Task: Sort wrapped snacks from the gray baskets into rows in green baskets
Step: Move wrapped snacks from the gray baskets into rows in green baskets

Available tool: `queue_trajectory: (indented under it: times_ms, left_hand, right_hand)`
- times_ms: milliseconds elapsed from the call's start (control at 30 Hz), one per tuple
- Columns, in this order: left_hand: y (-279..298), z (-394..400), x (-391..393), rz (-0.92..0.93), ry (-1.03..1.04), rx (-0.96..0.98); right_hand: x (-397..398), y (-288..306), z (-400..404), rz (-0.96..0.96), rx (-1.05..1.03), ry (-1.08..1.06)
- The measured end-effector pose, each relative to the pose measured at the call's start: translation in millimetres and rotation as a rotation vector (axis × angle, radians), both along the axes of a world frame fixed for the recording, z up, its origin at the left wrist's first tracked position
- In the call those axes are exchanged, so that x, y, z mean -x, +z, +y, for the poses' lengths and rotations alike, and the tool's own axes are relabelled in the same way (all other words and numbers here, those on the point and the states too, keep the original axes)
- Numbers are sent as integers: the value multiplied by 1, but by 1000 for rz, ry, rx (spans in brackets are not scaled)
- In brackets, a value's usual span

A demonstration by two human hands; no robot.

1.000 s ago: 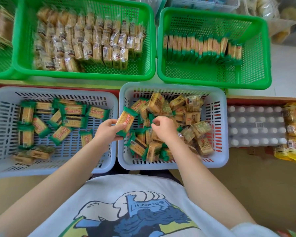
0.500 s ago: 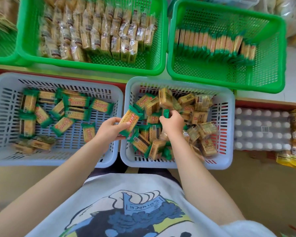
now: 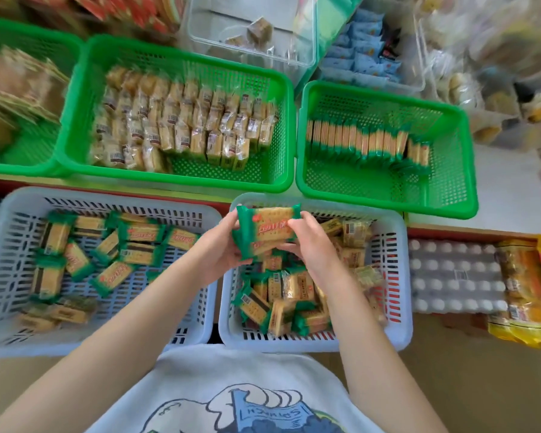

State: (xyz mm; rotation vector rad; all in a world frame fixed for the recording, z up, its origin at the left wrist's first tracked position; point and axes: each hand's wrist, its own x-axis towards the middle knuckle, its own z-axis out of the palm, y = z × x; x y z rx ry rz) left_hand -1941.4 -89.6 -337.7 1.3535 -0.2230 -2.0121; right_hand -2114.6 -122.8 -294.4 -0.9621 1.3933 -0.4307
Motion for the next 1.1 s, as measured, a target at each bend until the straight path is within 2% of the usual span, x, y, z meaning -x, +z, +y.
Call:
queue_trajectory:
  times_ms: [67, 233, 300, 400, 467, 600, 667, 800, 1000, 1100]
  left_hand:
    - [5, -9, -15, 23, 56, 14]
    - [11, -26, -54, -151, 16, 98]
    - [9, -29, -66, -160, 28, 123]
    - [10, -32, -80, -121, 59, 149]
    - [12, -34, -89, -74, 53, 196]
    - [21, -45, -90, -178, 33, 304]
    - [29, -54, -74, -283, 39, 347]
    - [44, -78, -20, -566, -107, 403]
    - [55, -114, 72, -706, -267, 534]
    - [47, -137, 122, -697, -213, 568]
  right_hand:
    - [-12, 1, -9, 65, 30, 70]
    - [-40, 7, -29, 97, 127, 271]
    - [-53, 7, -35, 101, 157, 304]
    - [-67, 13, -41, -11, 83, 255]
    - [-68, 18, -46, -71, 39, 322]
    - [-59, 32, -59, 161, 110, 564]
    - [-54, 39, -63, 266, 185, 579]
    - [-28, 44, -67, 309, 200, 541]
    - [57, 42, -77, 254, 161, 431]
    - [110, 34, -91, 293, 250, 285]
